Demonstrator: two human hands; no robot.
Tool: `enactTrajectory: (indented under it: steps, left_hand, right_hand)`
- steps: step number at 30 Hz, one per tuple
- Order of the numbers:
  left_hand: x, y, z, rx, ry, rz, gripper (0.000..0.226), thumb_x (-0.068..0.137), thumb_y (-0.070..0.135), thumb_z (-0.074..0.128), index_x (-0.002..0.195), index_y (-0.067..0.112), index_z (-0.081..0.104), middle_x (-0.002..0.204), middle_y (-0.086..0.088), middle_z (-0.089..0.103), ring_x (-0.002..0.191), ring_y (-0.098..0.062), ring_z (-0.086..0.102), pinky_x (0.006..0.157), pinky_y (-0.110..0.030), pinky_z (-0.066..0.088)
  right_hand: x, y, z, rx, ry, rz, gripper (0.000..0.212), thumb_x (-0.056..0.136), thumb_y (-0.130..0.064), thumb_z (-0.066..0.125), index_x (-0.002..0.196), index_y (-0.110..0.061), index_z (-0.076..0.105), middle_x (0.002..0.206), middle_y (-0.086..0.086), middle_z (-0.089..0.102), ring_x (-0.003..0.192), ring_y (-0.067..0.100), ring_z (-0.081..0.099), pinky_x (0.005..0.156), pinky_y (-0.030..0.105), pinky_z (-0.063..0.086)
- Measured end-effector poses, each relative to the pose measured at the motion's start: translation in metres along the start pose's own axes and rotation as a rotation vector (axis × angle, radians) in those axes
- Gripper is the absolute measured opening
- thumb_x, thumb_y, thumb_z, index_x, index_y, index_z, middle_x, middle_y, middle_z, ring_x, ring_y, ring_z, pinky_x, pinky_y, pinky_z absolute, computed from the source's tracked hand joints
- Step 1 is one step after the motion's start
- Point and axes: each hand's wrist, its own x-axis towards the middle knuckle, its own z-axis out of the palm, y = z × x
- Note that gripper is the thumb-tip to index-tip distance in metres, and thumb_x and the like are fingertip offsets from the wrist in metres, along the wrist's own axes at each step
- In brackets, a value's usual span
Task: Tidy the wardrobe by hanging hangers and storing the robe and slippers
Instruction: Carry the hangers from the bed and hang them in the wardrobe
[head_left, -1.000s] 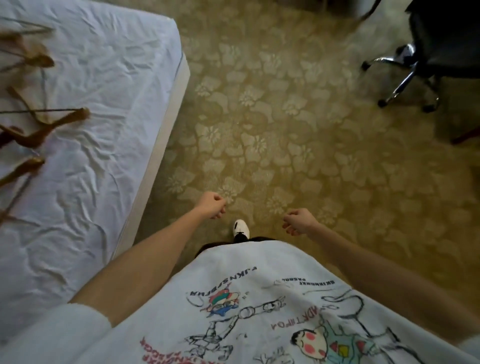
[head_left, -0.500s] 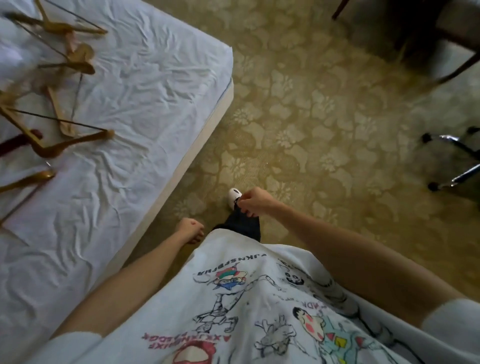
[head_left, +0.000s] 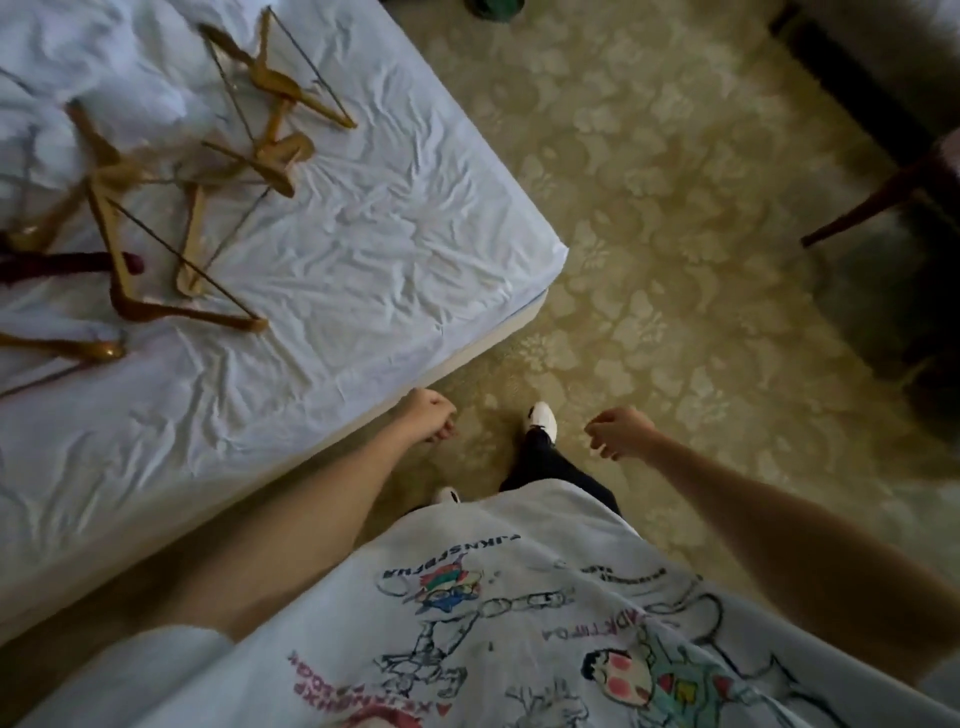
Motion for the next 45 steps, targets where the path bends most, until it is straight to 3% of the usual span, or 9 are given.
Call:
enactTrajectory:
  steps: [8,12,17,25,34,38,40,43,45]
  left_hand:
    - [0.1,0.1,-0.025,-0.191,0.16,-0.181,0.022,0.098,0.018,0.056,0.095,0.005,0.073,0.082,-0.005,0.074,0.07,-0.018,0.069,0.064,-0.027,0.057]
    - [0.124,0.15,-0.048,-0.27,0.228,-0.218,0.02,0.094,0.018,0.056,0.093,0.006,0.072,0.083,-0.008,0.076,0.068,-0.018,0.07,0.062,-0.027,0.056]
    - [0.14,0.184,-0.08,-0.491,0.381,-0.269,0.018,0.09,0.017,0.057,0.087,0.008,0.073,0.078,-0.009,0.075,0.058,-0.014,0.065,0.052,-0.024,0.052]
    - [0.171,0.163,-0.152,-0.684,0.469,-0.363,0.016,0.09,0.019,0.06,0.092,0.009,0.072,0.078,-0.003,0.074,0.06,-0.013,0.066,0.053,-0.023,0.051]
    - [0.262,0.114,-0.307,-0.771,0.574,-0.399,0.017,0.091,0.018,0.058,0.091,0.008,0.072,0.075,-0.006,0.072,0.054,-0.016,0.063,0.043,-0.02,0.049]
    - [0.326,0.071,-0.376,-0.693,0.68,-0.448,0.021,0.088,0.028,0.056,0.091,0.014,0.072,0.092,-0.008,0.077,0.082,-0.024,0.073,0.075,-0.033,0.062]
    - [0.361,0.056,-0.405,-0.585,0.751,-0.449,0.026,0.089,0.032,0.058,0.103,0.014,0.072,0.108,-0.009,0.075,0.1,-0.028,0.07,0.088,-0.037,0.058]
    - [0.409,0.047,-0.437,-0.358,0.909,-0.436,0.029,0.093,0.035,0.062,0.114,0.015,0.068,0.118,-0.006,0.071,0.112,-0.028,0.064,0.085,-0.036,0.051]
    - [0.444,0.044,-0.453,-0.266,0.993,-0.416,0.032,0.093,0.034,0.063,0.118,0.015,0.062,0.124,-0.007,0.065,0.12,-0.029,0.057,0.091,-0.04,0.049]
  right_hand:
    - [0.142,-0.115,-0.129,-0.138,-0.123,-0.159,0.018,0.096,-0.012,0.054,0.103,-0.004,0.069,0.074,0.003,0.067,0.058,0.016,0.06,0.054,0.027,0.05]
    - [0.178,-0.199,-0.165,-0.186,-0.189,-0.294,0.013,0.092,-0.013,0.058,0.089,-0.007,0.069,0.076,0.005,0.07,0.056,0.015,0.06,0.055,0.027,0.05]
    - [0.205,-0.301,-0.17,-0.238,-0.315,-0.429,0.012,0.093,-0.014,0.062,0.095,-0.006,0.071,0.073,0.004,0.07,0.054,0.016,0.06,0.05,0.022,0.05]
    - [0.233,-0.414,-0.124,-0.301,-0.423,-0.473,0.016,0.094,-0.016,0.06,0.1,-0.006,0.071,0.081,0.008,0.072,0.061,0.016,0.063,0.055,0.023,0.052]
    - [0.302,-0.556,-0.065,-0.251,-0.35,-0.432,0.016,0.095,-0.011,0.059,0.101,-0.003,0.071,0.084,0.012,0.07,0.059,0.015,0.061,0.049,0.019,0.049]
    - [0.362,-0.64,-0.028,-0.249,-0.253,-0.509,0.015,0.094,-0.011,0.059,0.097,-0.006,0.072,0.086,0.012,0.073,0.059,0.013,0.062,0.047,0.014,0.048]
    - [0.395,-0.679,-0.009,-0.284,-0.176,-0.587,0.018,0.093,-0.014,0.058,0.095,-0.008,0.075,0.084,0.008,0.074,0.064,0.012,0.066,0.054,0.017,0.053]
    - [0.445,-0.736,0.019,-0.385,-0.007,-0.692,0.022,0.091,-0.022,0.057,0.099,-0.014,0.076,0.097,0.007,0.075,0.09,0.023,0.07,0.082,0.037,0.059]
    - [0.472,-0.768,0.03,-0.403,0.133,-0.736,0.022,0.09,-0.023,0.059,0.104,-0.018,0.074,0.109,0.007,0.072,0.103,0.027,0.067,0.088,0.037,0.056]
